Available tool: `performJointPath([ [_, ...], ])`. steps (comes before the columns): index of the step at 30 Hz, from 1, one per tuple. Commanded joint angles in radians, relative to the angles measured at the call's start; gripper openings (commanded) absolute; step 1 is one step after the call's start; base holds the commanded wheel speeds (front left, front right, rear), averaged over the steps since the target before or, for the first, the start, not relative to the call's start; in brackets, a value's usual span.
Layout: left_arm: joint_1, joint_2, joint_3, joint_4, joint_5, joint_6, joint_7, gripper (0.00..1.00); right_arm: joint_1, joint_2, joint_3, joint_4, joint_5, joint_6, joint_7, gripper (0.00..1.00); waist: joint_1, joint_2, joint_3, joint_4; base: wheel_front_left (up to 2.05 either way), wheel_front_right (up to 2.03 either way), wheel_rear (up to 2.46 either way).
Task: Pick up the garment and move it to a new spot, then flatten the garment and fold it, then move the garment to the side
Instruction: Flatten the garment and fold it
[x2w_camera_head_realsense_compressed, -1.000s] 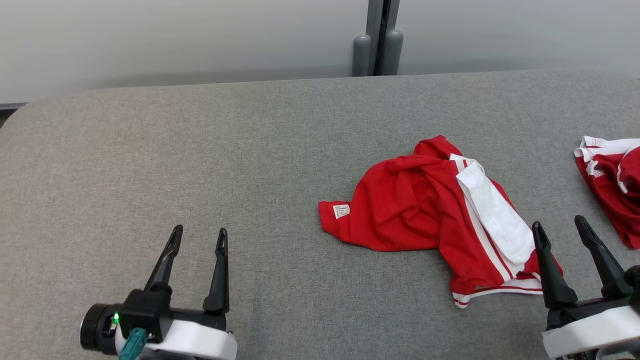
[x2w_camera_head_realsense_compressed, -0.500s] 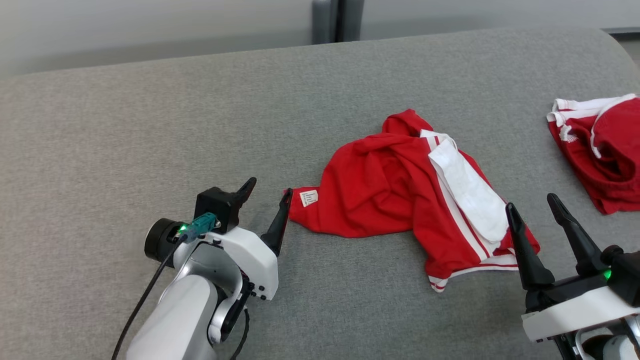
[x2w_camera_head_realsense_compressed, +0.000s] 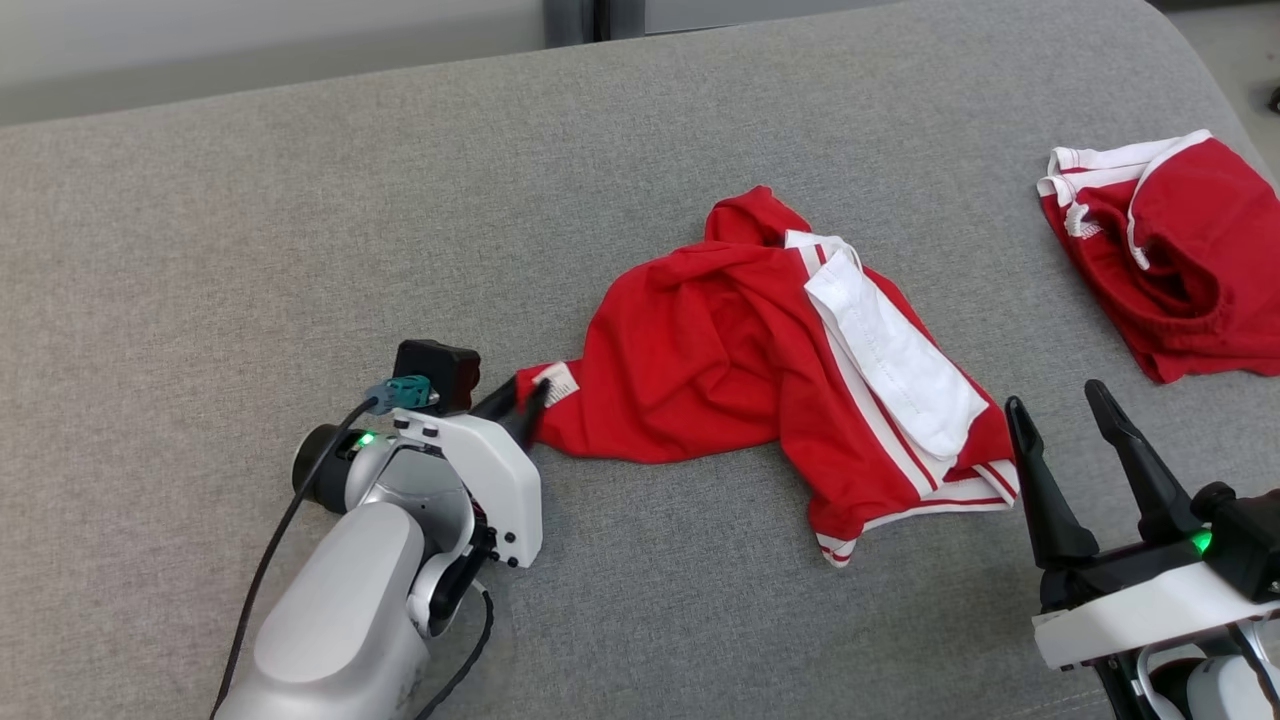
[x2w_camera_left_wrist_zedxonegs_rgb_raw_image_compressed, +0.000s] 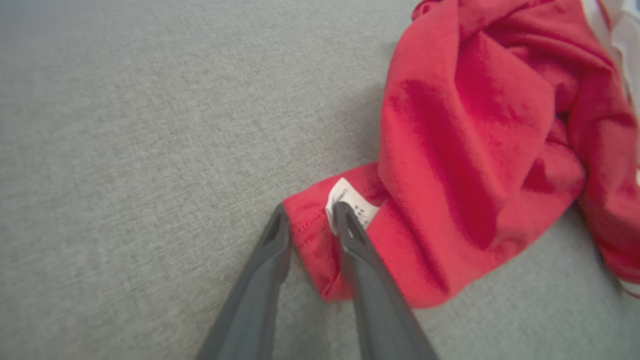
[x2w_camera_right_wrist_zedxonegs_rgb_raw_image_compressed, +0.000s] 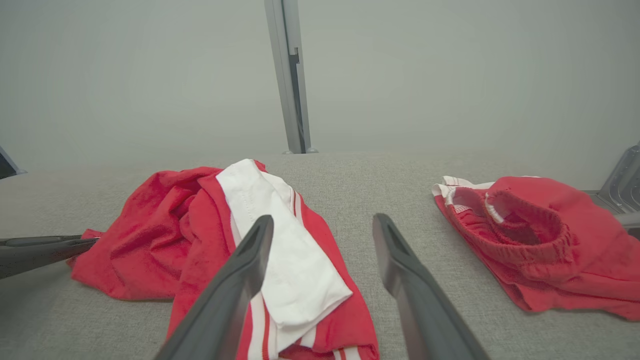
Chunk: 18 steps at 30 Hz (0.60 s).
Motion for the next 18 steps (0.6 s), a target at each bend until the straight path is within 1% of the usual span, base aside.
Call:
performJointPath([
  [1,-0.014,0.008,0.008,0.003,-0.004,0.0,-0.014,0.0,-0.012,-0.001,-0.005,-0.001,0.004,0.0,-0.007,1.0,0.0,0.0,-0.001,0.0,0.0,0.0,0.0],
  [4,0.008,0.009,0.029,-0.025,-0.012,0.017,-0.074,0.0,-0.008,-0.001,-0.016,0.001,0.002,0.0,-0.01,1.0,0.0,0.0,-0.008,0.006,0.0,0.0,0.0],
  [7,0.052,0.015,0.056,-0.088,-0.012,0.053,-0.149,0.0,0.005,0.003,-0.026,0.002,-0.002,0.0,-0.01,1.0,0.0,0.0,-0.02,0.019,0.0,0.0,0.0],
  [11,0.143,0.026,0.094,-0.228,-0.013,0.111,-0.225,0.0,0.023,0.003,-0.045,-0.003,-0.005,0.0,-0.004,1.0,0.0,0.0,-0.038,0.051,0.0,0.0,0.0],
  [15,0.264,0.046,0.13,-0.392,-0.007,0.178,-0.27,0.0,0.034,-0.003,-0.053,-0.016,-0.01,0.0,0.008,1.0,0.0,0.0,-0.053,0.086,0.0,0.0,0.0],
  [16,0.264,0.046,0.13,-0.392,-0.007,0.178,-0.27,0.0,0.034,-0.003,-0.053,-0.016,-0.01,0.0,0.008,1.0,0.0,0.0,-0.053,0.086,0.0,0.0,0.0],
  [17,0.328,0.053,0.152,-0.476,-0.004,0.215,-0.293,0.0,0.04,-0.006,-0.06,-0.021,-0.013,0.0,0.014,1.0,0.0,0.0,-0.058,0.107,0.0,0.0,0.0],
  [18,0.359,0.057,0.164,-0.516,-0.001,0.234,-0.302,0.0,0.042,-0.008,-0.063,-0.026,-0.015,0.0,0.018,1.0,0.0,0.0,-0.059,0.117,0.0,0.0,0.0],
])
